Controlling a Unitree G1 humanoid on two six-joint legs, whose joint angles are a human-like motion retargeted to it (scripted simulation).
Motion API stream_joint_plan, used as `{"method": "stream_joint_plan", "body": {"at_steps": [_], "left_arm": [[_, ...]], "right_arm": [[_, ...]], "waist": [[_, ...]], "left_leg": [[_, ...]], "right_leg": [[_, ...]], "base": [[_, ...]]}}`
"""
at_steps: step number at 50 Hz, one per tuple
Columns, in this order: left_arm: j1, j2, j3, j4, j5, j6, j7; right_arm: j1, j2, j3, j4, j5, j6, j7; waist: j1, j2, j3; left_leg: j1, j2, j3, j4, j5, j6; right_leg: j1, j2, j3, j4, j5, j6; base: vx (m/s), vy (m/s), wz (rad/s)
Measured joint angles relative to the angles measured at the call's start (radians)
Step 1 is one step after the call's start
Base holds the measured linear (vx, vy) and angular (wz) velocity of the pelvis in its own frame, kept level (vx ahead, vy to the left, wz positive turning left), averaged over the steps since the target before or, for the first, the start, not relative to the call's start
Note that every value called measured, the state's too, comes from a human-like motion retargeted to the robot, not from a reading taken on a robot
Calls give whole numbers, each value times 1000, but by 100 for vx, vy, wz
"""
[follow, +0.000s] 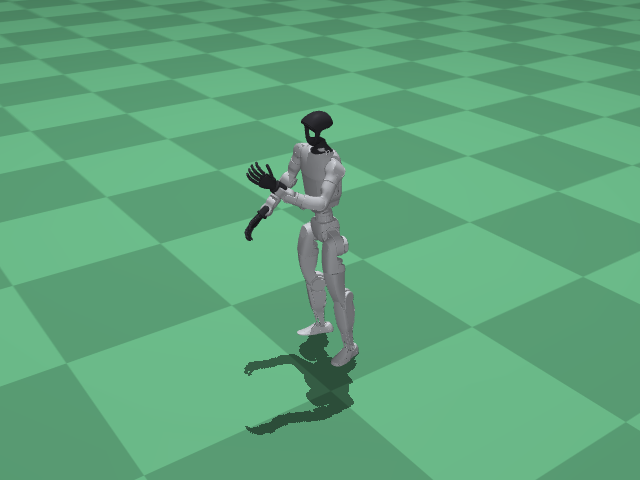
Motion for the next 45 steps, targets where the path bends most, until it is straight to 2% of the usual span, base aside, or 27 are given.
{"method": "stream_joint_plan", "body": {"at_steps": [10, 16, 18, 20, 24, 26, 29, 35, 40, 42, 45], "left_arm": [[-444, -76, -133, -416, -66, -89, 23], [-544, -136, -223, -558, -107, -121, 62], [-556, -145, -234, -580, -110, -122, 73], [-572, -173, -306, -615, -174, -132, 56], [-574, -200, -287, -618, -192, -131, 61], [-591, -175, -260, -609, -192, -118, 43], [-595, -231, -315, -610, -225, -139, 57], [-598, -253, -316, -615, -246, -149, 57], [-570, -216, -244, -593, -248, -130, 13], [-488, -181, -221, -576, -258, -106, -69], [-336, -120, -208, -536, -173, -93, -85]], "right_arm": [[43, 17, 4, 58, 36, 15, 36], [105, 25, -29, 144, 17, 41, 11], [129, 29, -47, 167, 21, 47, 2], [153, 25, -46, 202, 68, 66, 14], [223, 27, -94, 226, 82, 68, -11], [257, 19, -106, 225, 133, 57, -12], [293, 17, -103, 228, 162, 65, -7], [341, 23, -128, 226, 174, 65, -6], [339, 22, -151, 224, 154, 54, -15], [318, 20, -163, 210, 130, 52, -1], [286, 17, -172, 161, 85, 45, -11]], "waist": [[-29, 0, -12], [-53, 14, -5], [-59, 16, -3], [-63, 19, 0], [-76, 24, 0], [-84, 30, -1], [-91, 30, 2], [-104, 34, -1], [-118, 44, -2], [-123, 51, 0], [-128, 59, 7]], "left_leg": [[8, -2, 25, 4, -11, 3], [12, -5, 37, 3, -16, 8], [13, -6, 39, 2, -17, 9], [12, -7, 40, -2, -15, 8], [13, -9, 41, -1, -18, 11], [12, -9, 40, -1, -19, 10], [10, -10, 39, -2, -18, 11], [9, -11, 45, 0, -20, 13], [11, -9, 52, 3, -23, 14], [15, -7, 61, 3, -23, 11], [19, -6, 75, 1, -23, 7]], "right_leg": [[-7, 0, 25, 0, 3, 20], [-11, -2, 37, 2, 3, 29], [-12, -2, 39, 2, 3, 30], [-14, -2, 38, 1, 3, 34], [-13, -4, 39, 1, 3, 34], [-13, -4, 38, 1, 3, 32], [-15, -5, 38, -1, 3, 35], [-19, -5, 42, -1, 4, 36], [-20, -4, 49, 0, 5, 35], [-22, -1, 57, 1, 8, 35], [-26, 3, 71, 0, 12, 37]], "base": [[0, 0, 0], [0, 0, 0], [0, 0, 0], [0, 0, 0], [0, 0, 0], [0, 0, 0], [0, 0, 0], [0, 0, 0], [0, 0, 0], [-1, 0, -12], [-2, 0, -24]]}}
